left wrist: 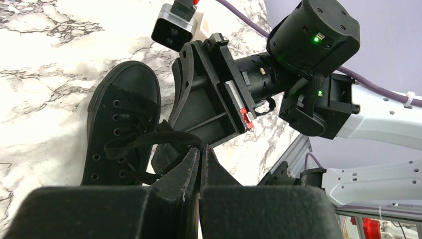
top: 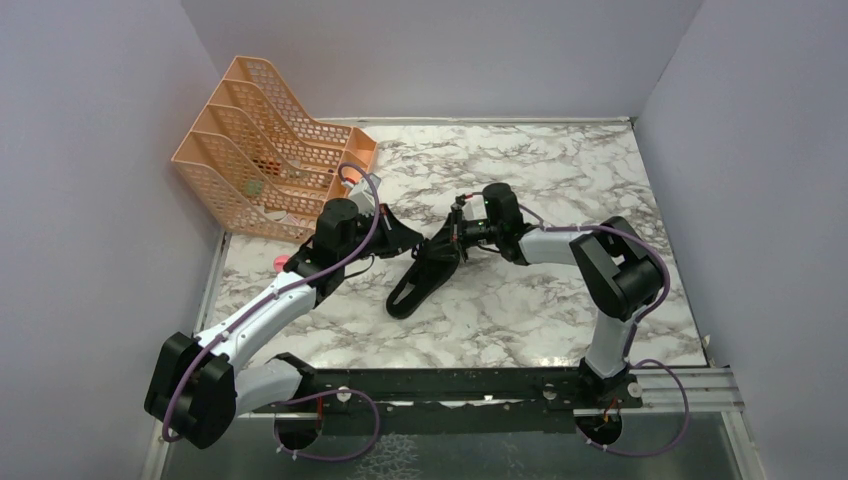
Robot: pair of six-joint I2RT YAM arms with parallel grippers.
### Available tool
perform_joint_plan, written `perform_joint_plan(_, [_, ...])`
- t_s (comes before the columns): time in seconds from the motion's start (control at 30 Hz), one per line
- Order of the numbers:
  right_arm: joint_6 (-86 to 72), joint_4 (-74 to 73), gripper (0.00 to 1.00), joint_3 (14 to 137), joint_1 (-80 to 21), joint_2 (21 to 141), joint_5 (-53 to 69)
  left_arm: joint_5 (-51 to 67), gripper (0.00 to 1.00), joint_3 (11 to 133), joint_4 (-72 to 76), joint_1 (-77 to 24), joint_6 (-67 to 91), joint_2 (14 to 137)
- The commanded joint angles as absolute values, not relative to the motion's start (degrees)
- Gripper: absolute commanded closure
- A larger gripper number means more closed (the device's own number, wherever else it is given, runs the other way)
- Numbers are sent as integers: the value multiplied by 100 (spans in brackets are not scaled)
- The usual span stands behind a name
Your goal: Tie the shoes
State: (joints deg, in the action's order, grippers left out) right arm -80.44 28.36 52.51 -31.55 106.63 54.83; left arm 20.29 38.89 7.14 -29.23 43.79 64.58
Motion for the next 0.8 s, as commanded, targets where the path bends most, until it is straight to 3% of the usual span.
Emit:
perform_joint_plan(0.0, [-7682, 2832, 99, 5126, -3137, 10471, 5687, 1986, 100, 4053, 760, -2876, 4324, 6393])
perform_joint_plan(0.23, [-7138, 2253, 99, 5378, -3108, 10590, 5984, 2017, 100, 4074, 732, -2857, 4298, 6407])
perform_joint_plan(0.77, [-7017, 2585, 99, 5555, -3010, 10868, 6502, 2185, 100, 4104, 685, -2804, 4236, 6470])
